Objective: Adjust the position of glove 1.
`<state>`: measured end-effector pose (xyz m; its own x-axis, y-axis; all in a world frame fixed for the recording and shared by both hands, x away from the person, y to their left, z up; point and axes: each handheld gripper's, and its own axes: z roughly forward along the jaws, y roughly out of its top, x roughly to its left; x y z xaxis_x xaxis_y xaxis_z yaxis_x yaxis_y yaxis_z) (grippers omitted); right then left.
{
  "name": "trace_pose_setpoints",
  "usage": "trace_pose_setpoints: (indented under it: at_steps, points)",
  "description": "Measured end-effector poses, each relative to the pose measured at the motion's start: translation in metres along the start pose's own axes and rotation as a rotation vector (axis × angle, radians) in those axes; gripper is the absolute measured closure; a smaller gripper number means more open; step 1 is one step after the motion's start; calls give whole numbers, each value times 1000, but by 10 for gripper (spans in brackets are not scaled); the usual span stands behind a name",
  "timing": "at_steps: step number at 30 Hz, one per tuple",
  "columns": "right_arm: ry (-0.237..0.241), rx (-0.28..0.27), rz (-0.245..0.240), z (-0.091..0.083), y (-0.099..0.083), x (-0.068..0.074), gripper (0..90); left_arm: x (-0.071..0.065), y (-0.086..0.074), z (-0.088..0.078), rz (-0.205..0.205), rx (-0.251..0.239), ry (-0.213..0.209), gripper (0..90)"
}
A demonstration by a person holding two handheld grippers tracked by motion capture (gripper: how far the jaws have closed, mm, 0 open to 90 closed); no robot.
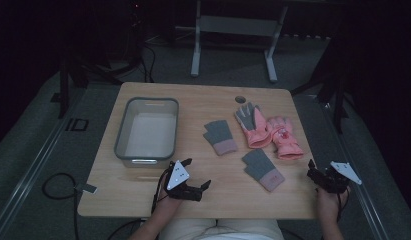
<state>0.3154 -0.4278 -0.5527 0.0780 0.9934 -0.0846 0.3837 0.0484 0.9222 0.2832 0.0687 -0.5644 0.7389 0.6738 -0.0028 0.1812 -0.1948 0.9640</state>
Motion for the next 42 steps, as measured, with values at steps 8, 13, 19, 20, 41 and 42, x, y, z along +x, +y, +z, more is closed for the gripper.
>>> trace_pose_setpoints:
  at_steps: [8, 13, 19, 20, 41, 42]
  points:
    - [-24, 19, -54, 2, 1, 6, 127, -1, 0, 0, 5, 1, 2, 12]
    - [-16, 28, -42, 3, 1, 5, 128, -1, 0, 0, 10, -6, 7, 11]
    - [-13, 36, -50, 4, 1, 5, 128, -2, 0, 0, 12, -7, 6, 11]
    - [-13, 38, -50, 4, 2, 5, 128, -2, 0, 0, 12, -7, 6, 11]
    - [75, 37, -17, -5, 36, 14, 127, -1, 0, -1, 3, -8, 6, 11]
    - [75, 37, -17, -5, 36, 14, 127, -1, 0, -1, 3, -8, 6, 12]
